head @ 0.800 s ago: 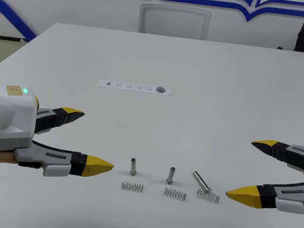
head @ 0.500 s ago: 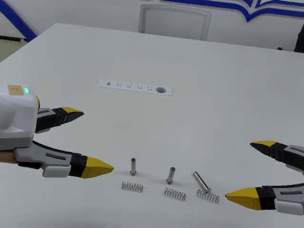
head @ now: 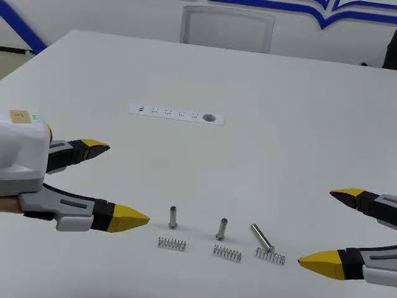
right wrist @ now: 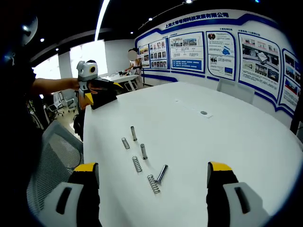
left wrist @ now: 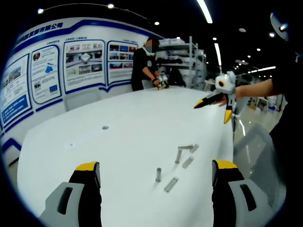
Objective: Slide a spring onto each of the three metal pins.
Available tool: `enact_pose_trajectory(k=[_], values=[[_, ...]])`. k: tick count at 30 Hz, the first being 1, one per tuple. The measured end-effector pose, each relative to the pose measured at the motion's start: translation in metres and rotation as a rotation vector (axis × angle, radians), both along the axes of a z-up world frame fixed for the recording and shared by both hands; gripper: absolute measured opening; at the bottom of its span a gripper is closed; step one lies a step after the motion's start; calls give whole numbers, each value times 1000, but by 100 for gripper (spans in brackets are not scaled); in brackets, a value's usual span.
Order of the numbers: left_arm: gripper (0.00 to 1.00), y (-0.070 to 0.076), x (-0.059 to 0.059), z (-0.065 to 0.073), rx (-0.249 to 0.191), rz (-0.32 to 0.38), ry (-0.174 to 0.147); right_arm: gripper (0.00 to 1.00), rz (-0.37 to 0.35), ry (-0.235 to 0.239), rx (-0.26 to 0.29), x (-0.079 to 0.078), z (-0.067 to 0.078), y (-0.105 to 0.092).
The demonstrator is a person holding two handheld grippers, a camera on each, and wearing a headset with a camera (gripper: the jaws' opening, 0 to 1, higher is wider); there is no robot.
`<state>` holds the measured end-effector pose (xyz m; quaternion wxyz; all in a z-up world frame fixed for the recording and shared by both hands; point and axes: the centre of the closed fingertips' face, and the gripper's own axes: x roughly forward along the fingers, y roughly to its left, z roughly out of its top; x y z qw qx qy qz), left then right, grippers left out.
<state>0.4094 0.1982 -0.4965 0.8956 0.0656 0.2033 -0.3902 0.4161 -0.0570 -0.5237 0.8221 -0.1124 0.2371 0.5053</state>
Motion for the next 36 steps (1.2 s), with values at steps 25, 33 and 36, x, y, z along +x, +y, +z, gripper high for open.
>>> enact_pose_trajectory(k=[25, 33, 36], values=[[100, -5, 4, -4, -22, 17, -9, 87, -3, 23, -3, 2, -12, 10], [95, -7, 0, -3, -57, 12, -23, 81, 7, 24, -12, 7, -12, 20], [91, -9, -2, -1, -77, 2, -22, 79, 7, 29, -13, 10, -13, 21]])
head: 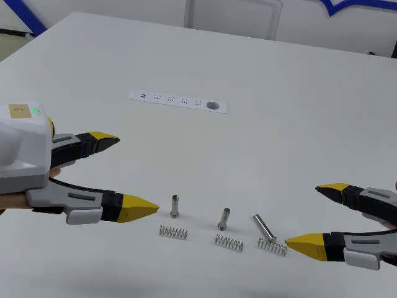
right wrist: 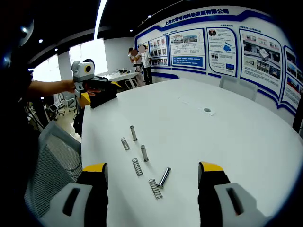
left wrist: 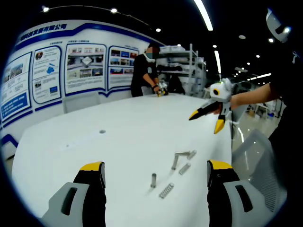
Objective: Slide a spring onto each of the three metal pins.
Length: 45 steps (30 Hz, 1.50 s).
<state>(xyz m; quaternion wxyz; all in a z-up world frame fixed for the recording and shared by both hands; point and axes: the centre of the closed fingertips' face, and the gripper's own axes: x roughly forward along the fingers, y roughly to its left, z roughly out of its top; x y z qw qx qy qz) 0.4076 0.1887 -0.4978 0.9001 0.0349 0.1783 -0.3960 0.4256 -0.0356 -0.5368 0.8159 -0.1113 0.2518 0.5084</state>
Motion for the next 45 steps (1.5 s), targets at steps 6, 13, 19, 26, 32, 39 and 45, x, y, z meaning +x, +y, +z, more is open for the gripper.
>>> enact_pose_trajectory(k=[6, 13, 19, 26, 32, 39, 45], values=[[91, -1, -2, -6, 7, -9, 21, 76, 15, 27, -28, 0, -11, 1], [86, -3, -3, -11, 6, -11, 31, 70, 20, 62, -43, 2, -25, 3], [83, -1, -3, -17, 17, -11, 48, 66, 17, 85, -58, 8, -35, 4], [86, -2, -5, -23, 23, -11, 64, 64, -15, 123, -43, 22, -44, 8], [89, -2, -7, -27, 26, -7, 78, 58, -18, 151, -64, 27, -53, 12], [89, 0, -7, -31, 18, 6, 93, 51, -18, 141, -97, 32, -66, 20], [89, 4, -6, -31, -1, 28, 93, 42, -65, 125, -96, 45, -70, 25]])
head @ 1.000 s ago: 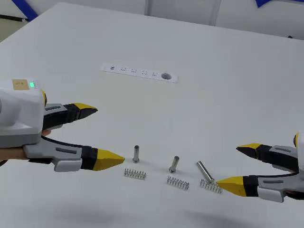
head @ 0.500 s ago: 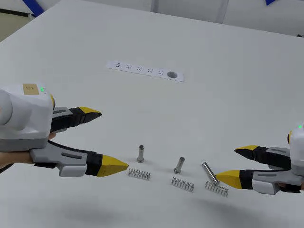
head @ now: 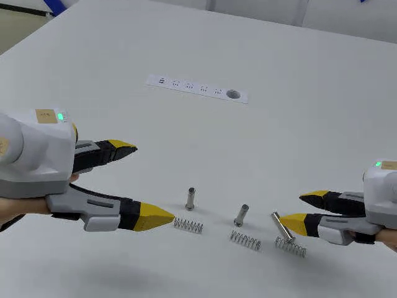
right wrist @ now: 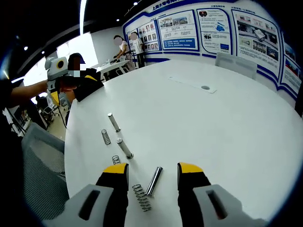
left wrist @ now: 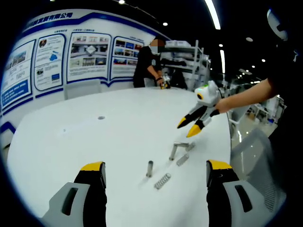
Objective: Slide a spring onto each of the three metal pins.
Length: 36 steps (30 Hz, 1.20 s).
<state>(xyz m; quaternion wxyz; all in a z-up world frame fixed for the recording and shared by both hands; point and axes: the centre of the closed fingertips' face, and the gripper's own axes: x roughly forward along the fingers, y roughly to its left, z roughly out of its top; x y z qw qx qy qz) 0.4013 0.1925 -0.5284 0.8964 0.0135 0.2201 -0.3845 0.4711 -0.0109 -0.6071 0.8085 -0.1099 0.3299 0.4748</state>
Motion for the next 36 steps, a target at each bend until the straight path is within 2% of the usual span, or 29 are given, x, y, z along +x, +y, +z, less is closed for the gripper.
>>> enact_pose_trajectory(k=[2, 3, 5, 8, 15, 20, 25, 29, 31, 36], values=[[90, 0, -1, -1, 0, 0, 5, 35, 0, -12, -15, 3, -3, 1], [90, 1, -1, -2, 4, 0, 9, 33, -18, 0, -14, 7, -6, 1], [90, 1, -2, -3, 5, 0, 11, 33, -38, 19, -9, 10, -11, 3], [89, 3, -3, -3, 1, 8, 9, 30, -43, 13, -40, 13, -19, 5], [89, 11, -4, -3, 1, 27, 10, 27, -52, 57, -85, 7, -36, 9], [89, 12, -6, -4, -3, 35, 15, 23, -65, 67, -140, 6, -47, 8], [88, 12, -7, -7, 4, 36, 16, 18, -103, 66, -192, 11, -53, 4], [88, 12, -7, -9, 11, 33, 21, 18, -106, 85, -193, 10, -55, 8], [88, 11, -7, -8, 8, 33, 21, 17, -102, 72, -223, 10, -58, 7], [87, 11, -6, -6, -4, 40, 19, 15, -109, 61, -251, 10, -61, 7]])
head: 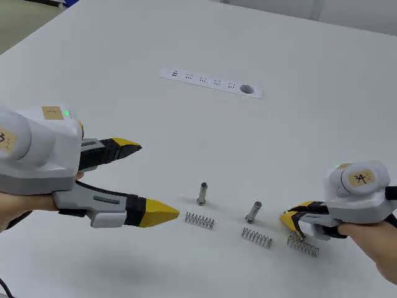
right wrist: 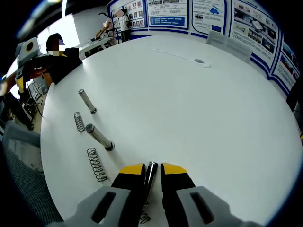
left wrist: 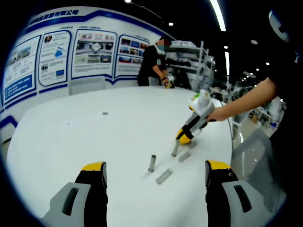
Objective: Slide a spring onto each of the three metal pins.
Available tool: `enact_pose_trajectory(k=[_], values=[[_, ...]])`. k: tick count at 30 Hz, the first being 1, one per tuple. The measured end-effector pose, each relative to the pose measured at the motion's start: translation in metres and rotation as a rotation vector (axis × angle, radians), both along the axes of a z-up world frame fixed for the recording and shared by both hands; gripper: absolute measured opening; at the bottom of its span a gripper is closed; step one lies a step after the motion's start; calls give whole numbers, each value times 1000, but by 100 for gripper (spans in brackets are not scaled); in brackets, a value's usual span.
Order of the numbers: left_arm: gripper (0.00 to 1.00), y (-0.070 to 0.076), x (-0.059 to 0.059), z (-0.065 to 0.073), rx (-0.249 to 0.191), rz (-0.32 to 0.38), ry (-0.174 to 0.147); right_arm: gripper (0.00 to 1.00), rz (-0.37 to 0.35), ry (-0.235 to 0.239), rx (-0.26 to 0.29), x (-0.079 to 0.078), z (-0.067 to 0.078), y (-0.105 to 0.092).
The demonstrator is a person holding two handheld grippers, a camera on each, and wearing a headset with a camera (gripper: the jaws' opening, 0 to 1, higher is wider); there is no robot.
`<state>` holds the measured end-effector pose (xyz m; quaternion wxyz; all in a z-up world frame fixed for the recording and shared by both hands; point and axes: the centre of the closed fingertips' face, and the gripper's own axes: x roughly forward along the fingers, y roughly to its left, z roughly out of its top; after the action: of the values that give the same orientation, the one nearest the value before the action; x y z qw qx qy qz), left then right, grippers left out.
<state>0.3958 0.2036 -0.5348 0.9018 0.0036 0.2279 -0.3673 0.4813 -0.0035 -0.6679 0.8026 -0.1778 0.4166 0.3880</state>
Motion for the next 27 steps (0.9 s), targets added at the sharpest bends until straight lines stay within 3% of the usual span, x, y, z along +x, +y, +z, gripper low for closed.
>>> enact_pose_trajectory(k=[4, 8, 10, 18, 27], values=[[87, 1, 0, -1, 4, 4, 2, 10, -37, 13, -18, 0, -1, -3], [87, 2, -1, -2, 7, 9, 2, 9, 1, -10, -57, 0, -1, -2], [87, 4, -1, -2, 9, 14, 3, 8, -33, 17, -64, 1, -1, -2], [86, 6, -2, 2, -5, 30, -4, 7, -32, 22, -61, 1, -1, -3], [86, 9, -7, 2, -17, 41, 5, 7, -32, -26, -34, 1, 4, -8]])
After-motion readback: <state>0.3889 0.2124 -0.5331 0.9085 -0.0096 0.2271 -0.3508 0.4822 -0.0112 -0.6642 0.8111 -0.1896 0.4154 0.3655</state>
